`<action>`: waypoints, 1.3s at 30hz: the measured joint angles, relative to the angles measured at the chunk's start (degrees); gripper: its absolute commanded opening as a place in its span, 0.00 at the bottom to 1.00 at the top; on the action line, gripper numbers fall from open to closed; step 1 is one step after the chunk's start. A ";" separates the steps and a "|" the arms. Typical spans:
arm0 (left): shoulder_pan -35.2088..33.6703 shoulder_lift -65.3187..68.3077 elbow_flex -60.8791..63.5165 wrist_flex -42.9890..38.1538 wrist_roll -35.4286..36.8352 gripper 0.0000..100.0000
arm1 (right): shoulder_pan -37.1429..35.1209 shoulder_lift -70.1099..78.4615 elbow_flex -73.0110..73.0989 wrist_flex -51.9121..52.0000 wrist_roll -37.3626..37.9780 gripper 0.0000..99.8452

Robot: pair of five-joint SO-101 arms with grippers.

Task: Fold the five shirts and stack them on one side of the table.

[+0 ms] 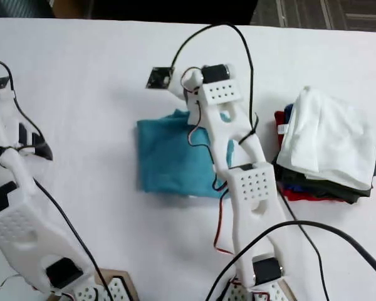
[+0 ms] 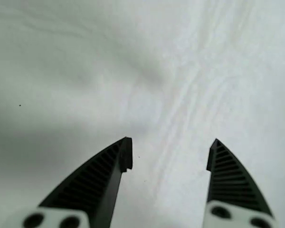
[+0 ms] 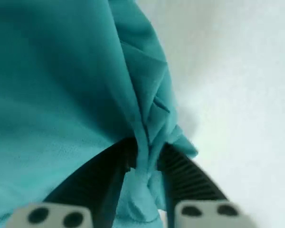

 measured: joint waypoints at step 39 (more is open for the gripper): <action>-1.05 0.00 0.18 0.00 0.00 0.27 | -5.36 12.84 -13.63 -4.04 -6.24 0.31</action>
